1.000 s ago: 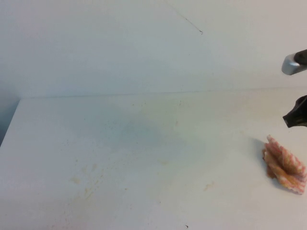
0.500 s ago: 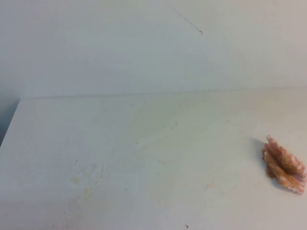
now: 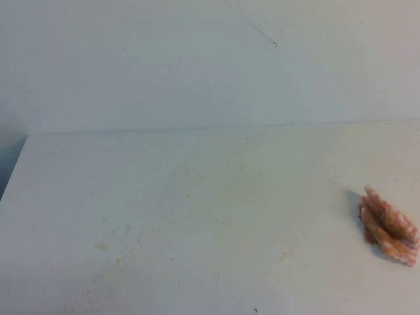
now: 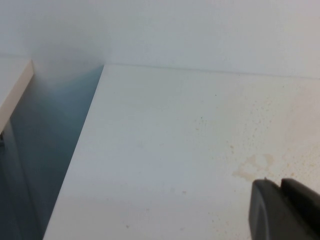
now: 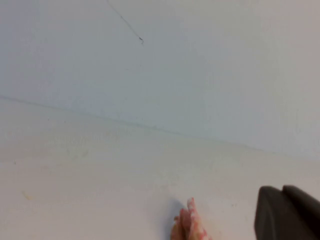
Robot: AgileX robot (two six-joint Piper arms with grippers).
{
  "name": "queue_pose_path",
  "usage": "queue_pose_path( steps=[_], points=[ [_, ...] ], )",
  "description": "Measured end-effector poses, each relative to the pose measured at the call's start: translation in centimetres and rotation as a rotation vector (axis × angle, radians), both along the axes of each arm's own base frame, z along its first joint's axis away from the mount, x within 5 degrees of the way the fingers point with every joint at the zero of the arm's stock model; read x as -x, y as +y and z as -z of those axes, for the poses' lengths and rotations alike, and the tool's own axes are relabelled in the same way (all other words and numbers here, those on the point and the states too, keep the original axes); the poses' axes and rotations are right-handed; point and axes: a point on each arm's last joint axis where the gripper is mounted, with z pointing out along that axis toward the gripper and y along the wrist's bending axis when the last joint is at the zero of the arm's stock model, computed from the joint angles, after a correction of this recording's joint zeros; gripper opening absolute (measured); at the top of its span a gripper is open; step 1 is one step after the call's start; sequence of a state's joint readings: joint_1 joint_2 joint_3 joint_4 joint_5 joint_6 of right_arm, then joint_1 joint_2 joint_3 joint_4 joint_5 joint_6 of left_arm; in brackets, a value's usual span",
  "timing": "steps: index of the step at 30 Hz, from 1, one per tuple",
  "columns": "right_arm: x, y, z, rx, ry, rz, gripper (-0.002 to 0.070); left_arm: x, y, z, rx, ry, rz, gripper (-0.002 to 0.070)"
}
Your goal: Wipe the table
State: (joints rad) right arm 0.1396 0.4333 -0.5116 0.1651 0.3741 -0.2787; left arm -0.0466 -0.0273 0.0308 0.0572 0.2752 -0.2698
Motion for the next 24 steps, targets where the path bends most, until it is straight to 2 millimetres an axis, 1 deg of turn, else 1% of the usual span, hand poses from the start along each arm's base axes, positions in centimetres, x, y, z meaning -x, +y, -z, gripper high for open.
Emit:
queue_pose_path(
  steps=[5,14,20,24],
  points=[
    [0.1,0.0,2.6,0.009,0.054,0.002,0.0,0.0,0.0,0.0,0.0,0.0,0.0,0.0],
    [0.1,0.0,6.2,0.019,0.169,0.003,0.0,0.0,0.0,0.0,0.0,0.0,0.0,0.0],
    [0.4,0.0,7.0,0.034,0.232,-0.006,0.0,0.0,0.0,0.0,0.0,0.0,0.0,0.0],
    [1.4,-0.2,7.0,0.059,0.226,-0.007,-0.0001,0.0,0.0,0.0,0.0,0.0,0.0,0.0]
  ],
)
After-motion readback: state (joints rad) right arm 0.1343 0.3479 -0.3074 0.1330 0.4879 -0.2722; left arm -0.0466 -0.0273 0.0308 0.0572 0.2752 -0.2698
